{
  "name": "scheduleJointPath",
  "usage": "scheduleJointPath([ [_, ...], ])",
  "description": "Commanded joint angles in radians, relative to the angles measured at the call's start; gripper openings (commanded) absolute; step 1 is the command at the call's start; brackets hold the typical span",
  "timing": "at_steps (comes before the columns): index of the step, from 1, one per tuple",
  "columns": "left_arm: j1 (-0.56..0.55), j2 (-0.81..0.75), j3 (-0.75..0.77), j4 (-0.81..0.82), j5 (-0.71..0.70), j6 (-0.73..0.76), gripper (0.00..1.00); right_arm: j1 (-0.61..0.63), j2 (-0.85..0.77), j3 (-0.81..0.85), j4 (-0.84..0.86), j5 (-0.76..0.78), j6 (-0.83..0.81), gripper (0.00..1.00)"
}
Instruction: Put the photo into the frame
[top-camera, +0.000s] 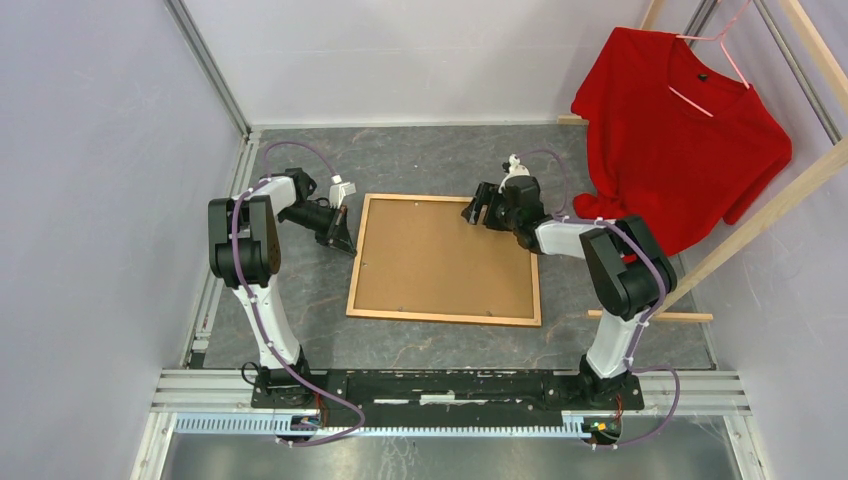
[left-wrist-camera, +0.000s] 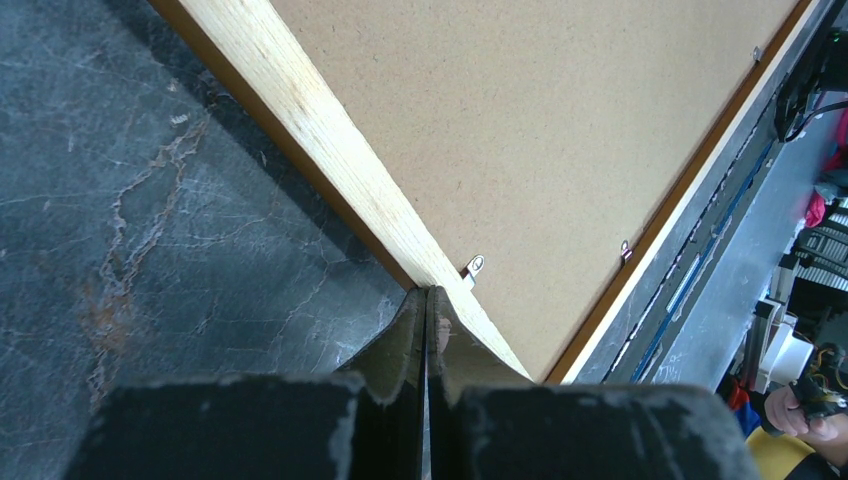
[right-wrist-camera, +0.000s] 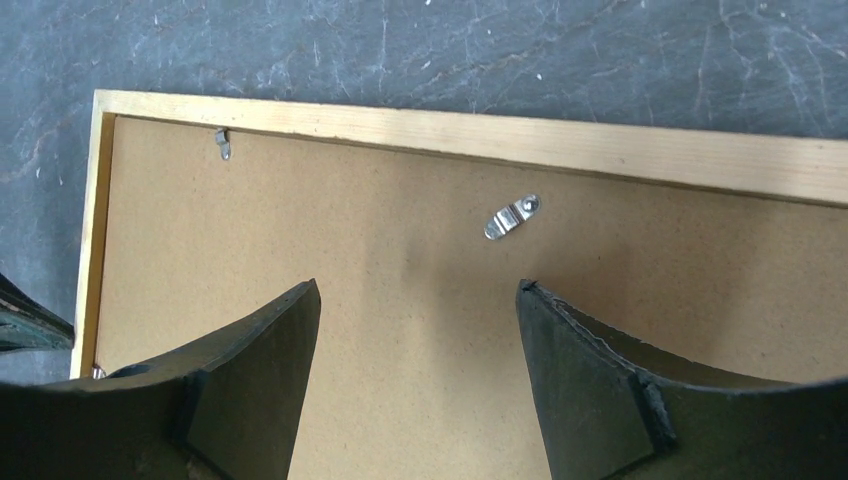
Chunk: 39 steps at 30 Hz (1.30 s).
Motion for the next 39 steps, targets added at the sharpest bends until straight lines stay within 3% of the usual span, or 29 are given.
scheduleJointPath([
  [1,-0.013,-0.003,-0.002,0.066,-0.070,0.011,0.03,0.000,0.043,0.062,0.029,-0.005,0.001,0.78],
  [39,-0.013,-0.006,-0.008,0.067,-0.064,0.022,0.03,-0.009,0.130,0.159,0.047,0.095,0.037,0.73],
])
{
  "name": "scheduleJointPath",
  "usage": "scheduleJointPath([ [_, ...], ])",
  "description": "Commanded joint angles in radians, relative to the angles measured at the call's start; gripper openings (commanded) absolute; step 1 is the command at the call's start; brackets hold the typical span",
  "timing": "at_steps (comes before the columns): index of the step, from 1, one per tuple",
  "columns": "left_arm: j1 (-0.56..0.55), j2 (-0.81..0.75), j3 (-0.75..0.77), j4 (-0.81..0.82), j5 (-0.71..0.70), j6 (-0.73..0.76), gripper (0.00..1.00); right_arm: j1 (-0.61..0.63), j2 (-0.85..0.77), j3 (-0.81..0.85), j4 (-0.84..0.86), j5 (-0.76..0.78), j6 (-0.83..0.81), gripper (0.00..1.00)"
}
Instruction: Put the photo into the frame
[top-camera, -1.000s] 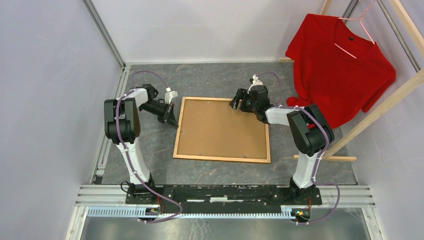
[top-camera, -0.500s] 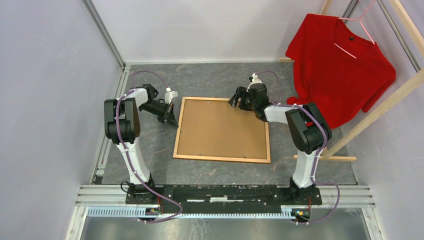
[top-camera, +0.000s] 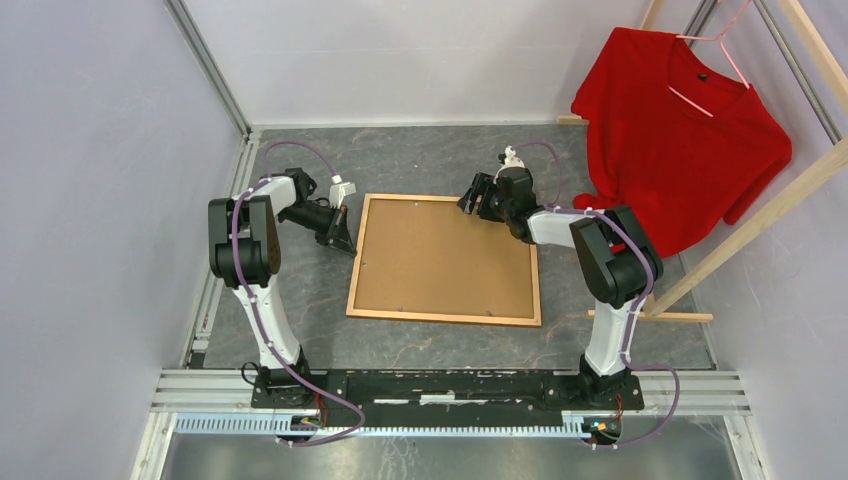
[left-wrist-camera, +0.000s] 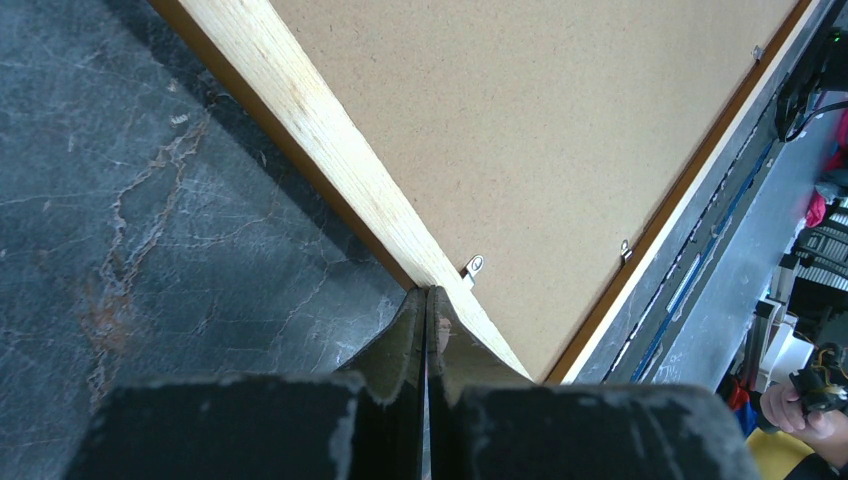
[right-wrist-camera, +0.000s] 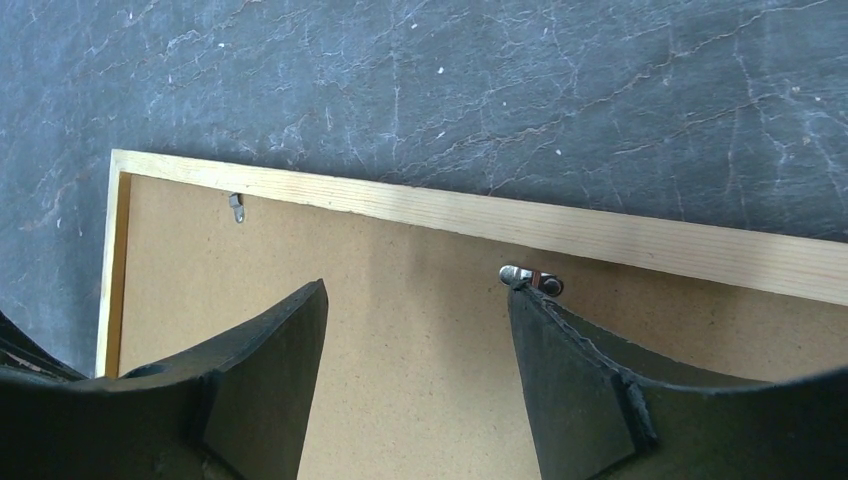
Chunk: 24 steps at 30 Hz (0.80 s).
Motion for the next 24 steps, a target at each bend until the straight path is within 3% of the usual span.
scheduleJointPath([
  [1,-0.014,-0.005,-0.008,0.066,-0.064,0.021,0.03,-0.006,0.026,0.037,0.050,0.074,-0.001,0.73],
  [10,-0.014,-0.002,-0.011,0.066,-0.067,0.027,0.02,-0.006,0.034,0.019,0.102,0.119,0.026,0.72],
  [15,-0.012,-0.007,0.029,0.027,-0.076,0.045,0.02,-0.006,0.008,0.005,0.204,0.015,0.074,0.71],
  [18,-0.010,-0.020,0.090,-0.002,-0.077,0.048,0.04,-0.014,-0.073,0.025,0.146,0.028,0.050,0.79],
  [21,-0.010,-0.036,0.101,-0.013,-0.090,0.061,0.05,-0.045,-0.191,0.013,-0.009,0.181,0.004,0.95],
  [24,-0.010,-0.034,0.063,-0.006,-0.138,0.086,0.05,-0.075,-0.283,-0.034,-0.134,0.324,-0.044,0.98],
])
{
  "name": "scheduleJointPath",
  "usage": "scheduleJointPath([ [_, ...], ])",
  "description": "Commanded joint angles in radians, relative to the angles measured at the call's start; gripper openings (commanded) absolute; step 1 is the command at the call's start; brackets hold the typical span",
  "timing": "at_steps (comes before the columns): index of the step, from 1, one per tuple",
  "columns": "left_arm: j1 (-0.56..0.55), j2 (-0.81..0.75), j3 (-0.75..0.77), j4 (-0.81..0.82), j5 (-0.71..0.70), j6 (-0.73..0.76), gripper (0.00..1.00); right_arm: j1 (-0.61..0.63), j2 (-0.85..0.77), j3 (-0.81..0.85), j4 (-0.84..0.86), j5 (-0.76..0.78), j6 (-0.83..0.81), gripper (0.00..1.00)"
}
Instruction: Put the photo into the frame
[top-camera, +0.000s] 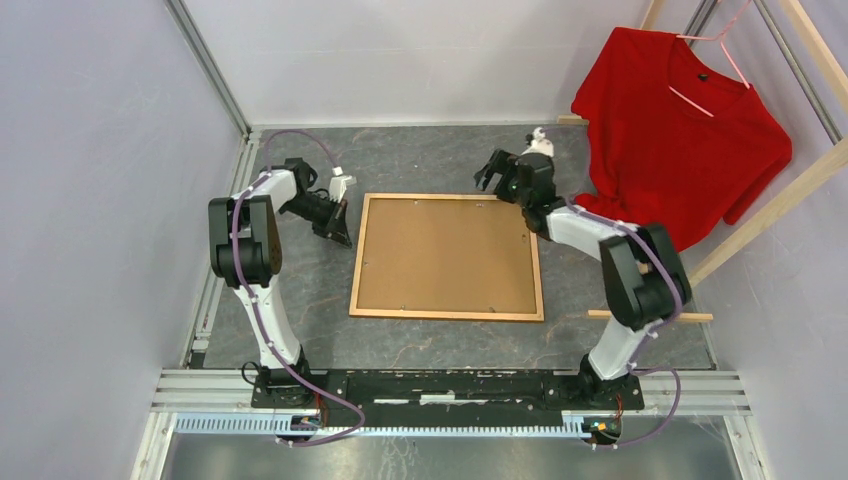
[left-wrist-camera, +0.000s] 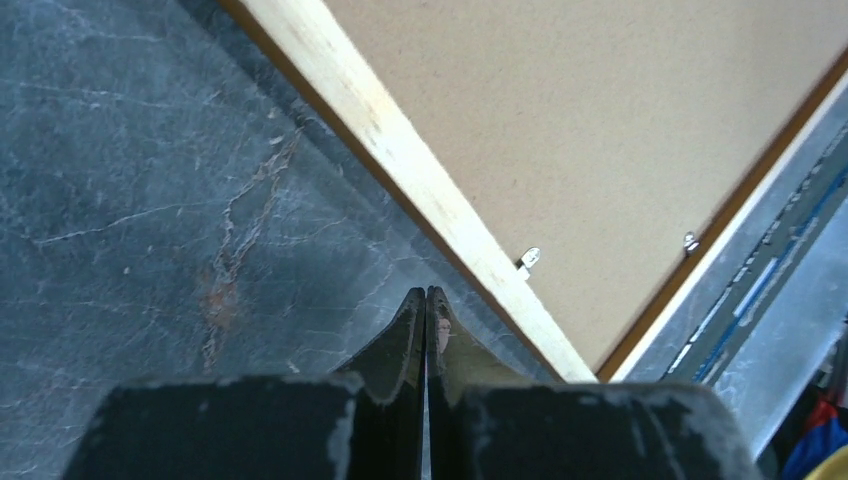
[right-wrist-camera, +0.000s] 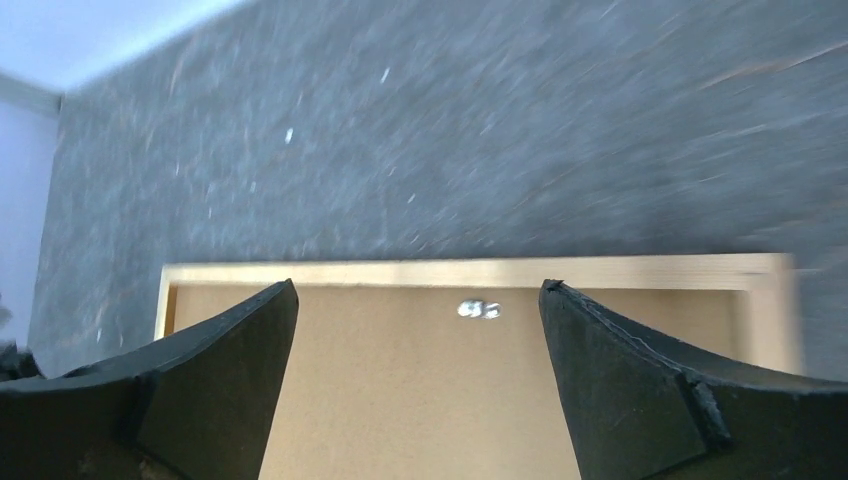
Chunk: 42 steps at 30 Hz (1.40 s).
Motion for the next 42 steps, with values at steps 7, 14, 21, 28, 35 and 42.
scheduleJointPath([
  [7,-0.023,-0.080,-0.149,0.030,-0.128,0.121,0.06,-0.124,-0.231,-0.241,-0.114,0.209,-0.070,0.98],
  [14,-0.132,-0.142,-0.255,0.038,-0.145,0.152,0.06,-0.135,-0.063,-0.176,-0.026,-0.021,-0.021,0.98],
  [21,-0.311,-0.220,-0.347,0.039,-0.130,0.172,0.09,-0.052,0.210,0.200,-0.108,-0.208,-0.021,0.98],
  [28,-0.436,-0.236,-0.326,-0.110,-0.115,0.267,0.27,0.044,0.495,0.714,-0.364,-0.250,-0.100,0.98],
  [35,-0.355,-0.356,-0.149,-0.357,-0.135,0.464,0.66,-0.004,0.342,0.652,-0.384,-0.075,-0.140,0.98],
  [42,-0.113,-0.166,0.207,-0.069,-0.244,0.136,0.54,-0.048,0.023,0.314,-0.356,-0.005,-0.157,0.98],
])
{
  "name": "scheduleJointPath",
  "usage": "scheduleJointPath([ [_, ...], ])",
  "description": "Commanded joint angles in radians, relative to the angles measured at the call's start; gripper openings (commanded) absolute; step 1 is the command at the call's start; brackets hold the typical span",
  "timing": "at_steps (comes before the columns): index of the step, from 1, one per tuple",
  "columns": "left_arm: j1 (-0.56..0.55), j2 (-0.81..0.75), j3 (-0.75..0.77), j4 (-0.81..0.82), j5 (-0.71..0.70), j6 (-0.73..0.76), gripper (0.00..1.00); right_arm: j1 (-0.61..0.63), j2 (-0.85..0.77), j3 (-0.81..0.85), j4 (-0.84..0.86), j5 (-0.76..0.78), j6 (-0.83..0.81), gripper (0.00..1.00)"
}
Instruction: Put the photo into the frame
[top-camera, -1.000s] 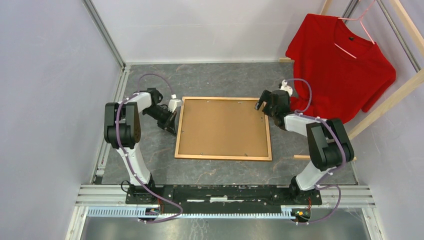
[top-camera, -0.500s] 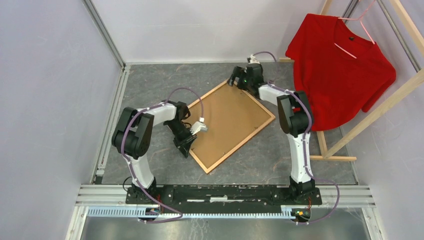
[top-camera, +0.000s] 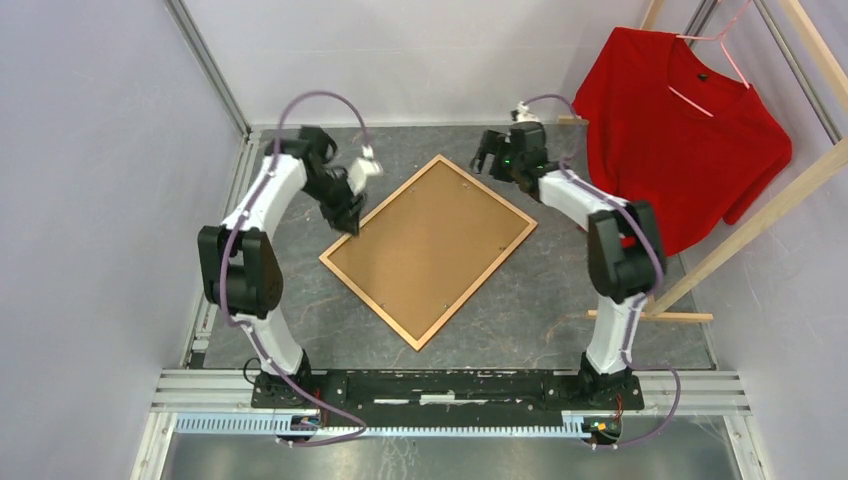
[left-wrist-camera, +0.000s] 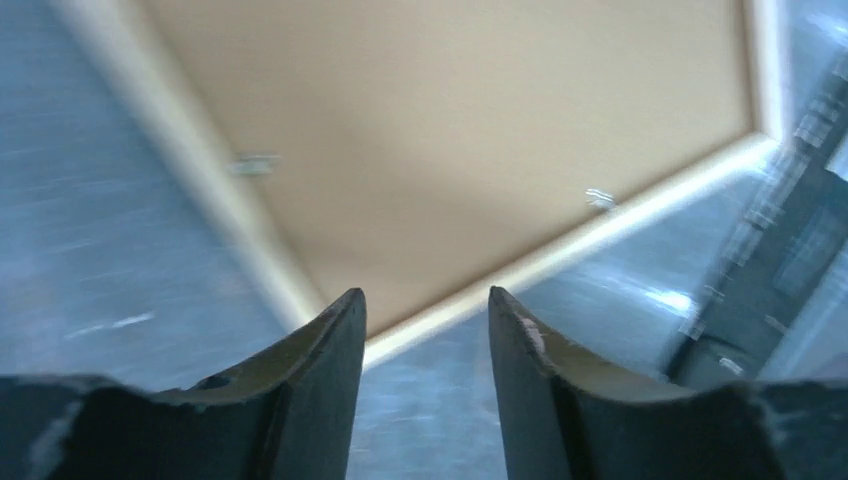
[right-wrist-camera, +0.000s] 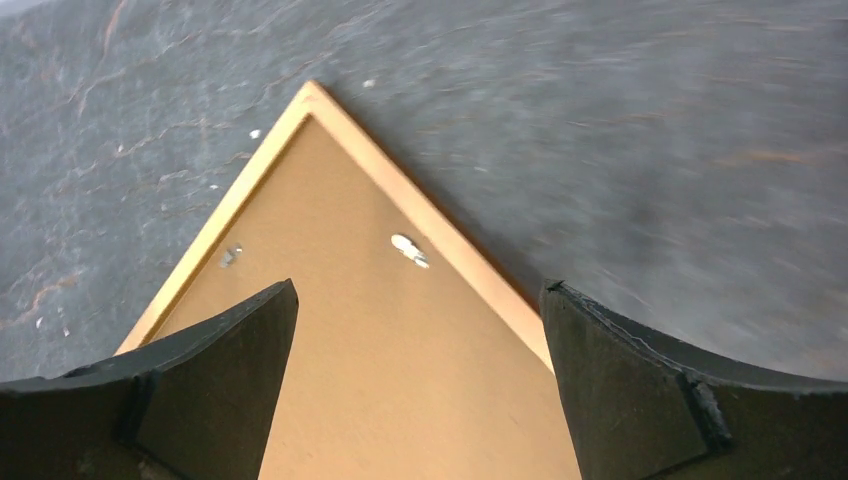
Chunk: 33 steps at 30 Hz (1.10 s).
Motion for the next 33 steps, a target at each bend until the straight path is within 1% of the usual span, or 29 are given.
scheduleJointPath([
  [1,0.149,0.162,0.192,0.286,-0.112,-0.263,0.50,-0.023,-0.258,-0.204,0.029,0.053,-0.029,0.98],
  [4,0.196,0.276,0.248,0.407,-0.217,-0.380,0.40,-0.023,-0.387,-0.387,0.030,0.003,-0.022,0.98],
  [6,0.213,0.309,0.228,0.456,-0.247,-0.392,0.36,-0.024,-0.483,-0.513,0.029,-0.013,-0.010,0.98],
  [7,0.214,0.318,0.208,0.472,-0.252,-0.389,0.34,-0.024,-0.523,-0.580,0.055,-0.024,-0.007,0.98],
  [11,0.204,0.319,0.083,0.471,-0.226,-0.338,0.31,-0.023,-0.656,-0.760,0.064,-0.080,0.004,0.98],
  [15,0.195,0.281,-0.051,0.469,-0.170,-0.295,0.30,-0.027,-0.703,-0.873,0.110,-0.105,0.029,0.98],
  [16,0.195,0.253,-0.104,0.469,-0.160,-0.278,0.30,-0.029,-0.702,-0.880,0.124,-0.117,0.033,0.98],
  [17,0.161,0.229,-0.144,0.469,-0.148,-0.255,0.30,-0.031,-0.695,-0.881,0.135,-0.130,0.040,0.98],
  [20,0.116,0.161,-0.232,0.442,-0.105,-0.194,0.30,-0.035,-0.654,-0.861,0.186,-0.162,0.053,0.98],
  [26,-0.008,0.060,-0.367,0.299,-0.030,-0.045,0.30,-0.039,-0.503,-0.712,0.180,-0.198,0.037,0.98],
  [30,-0.070,0.018,-0.421,0.191,0.040,0.051,0.30,-0.040,-0.432,-0.635,0.168,-0.239,0.036,0.98],
  [33,-0.078,-0.011,-0.432,0.096,0.106,0.155,0.30,-0.039,-0.404,-0.603,0.150,-0.242,0.026,0.98],
])
